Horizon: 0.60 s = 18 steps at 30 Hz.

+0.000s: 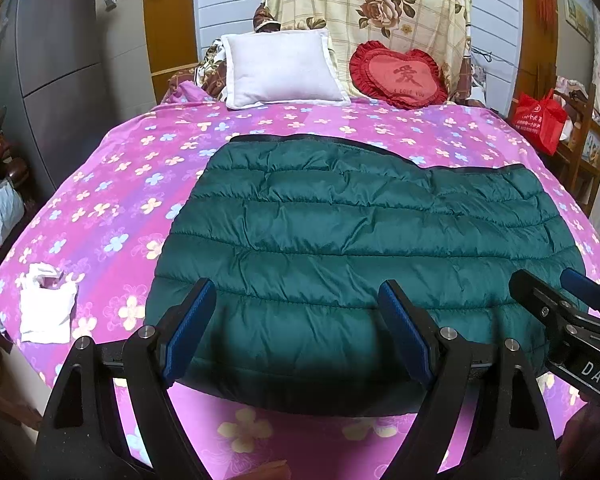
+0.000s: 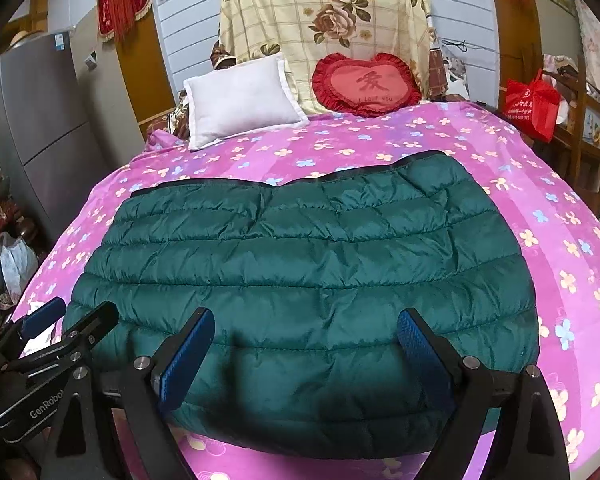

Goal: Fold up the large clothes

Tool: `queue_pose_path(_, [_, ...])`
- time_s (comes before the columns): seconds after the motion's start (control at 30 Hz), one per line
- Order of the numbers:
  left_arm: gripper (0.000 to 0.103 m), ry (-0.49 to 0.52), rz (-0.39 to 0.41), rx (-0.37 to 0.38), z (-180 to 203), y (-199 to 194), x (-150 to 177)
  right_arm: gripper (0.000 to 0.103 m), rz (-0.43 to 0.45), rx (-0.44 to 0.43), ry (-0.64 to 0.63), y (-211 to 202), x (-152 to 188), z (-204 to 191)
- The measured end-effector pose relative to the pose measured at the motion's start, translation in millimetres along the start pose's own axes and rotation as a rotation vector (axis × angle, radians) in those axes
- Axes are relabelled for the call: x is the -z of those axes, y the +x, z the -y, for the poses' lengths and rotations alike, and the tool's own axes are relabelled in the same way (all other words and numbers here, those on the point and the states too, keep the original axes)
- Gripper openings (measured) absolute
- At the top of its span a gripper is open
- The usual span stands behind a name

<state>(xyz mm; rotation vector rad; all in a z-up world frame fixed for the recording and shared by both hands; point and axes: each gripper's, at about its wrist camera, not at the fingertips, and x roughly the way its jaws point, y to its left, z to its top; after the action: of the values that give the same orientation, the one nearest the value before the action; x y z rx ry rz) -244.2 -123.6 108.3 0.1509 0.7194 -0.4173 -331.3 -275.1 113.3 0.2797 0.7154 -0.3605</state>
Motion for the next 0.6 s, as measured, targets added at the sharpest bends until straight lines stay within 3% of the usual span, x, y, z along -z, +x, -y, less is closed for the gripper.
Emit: queue_pose_path(0.6, [0.084,0.001,-0.004,0.002,3.0,0.6,4.5,0.091,-0.005,0.000,-0.009,1.2,1.3,-2.1])
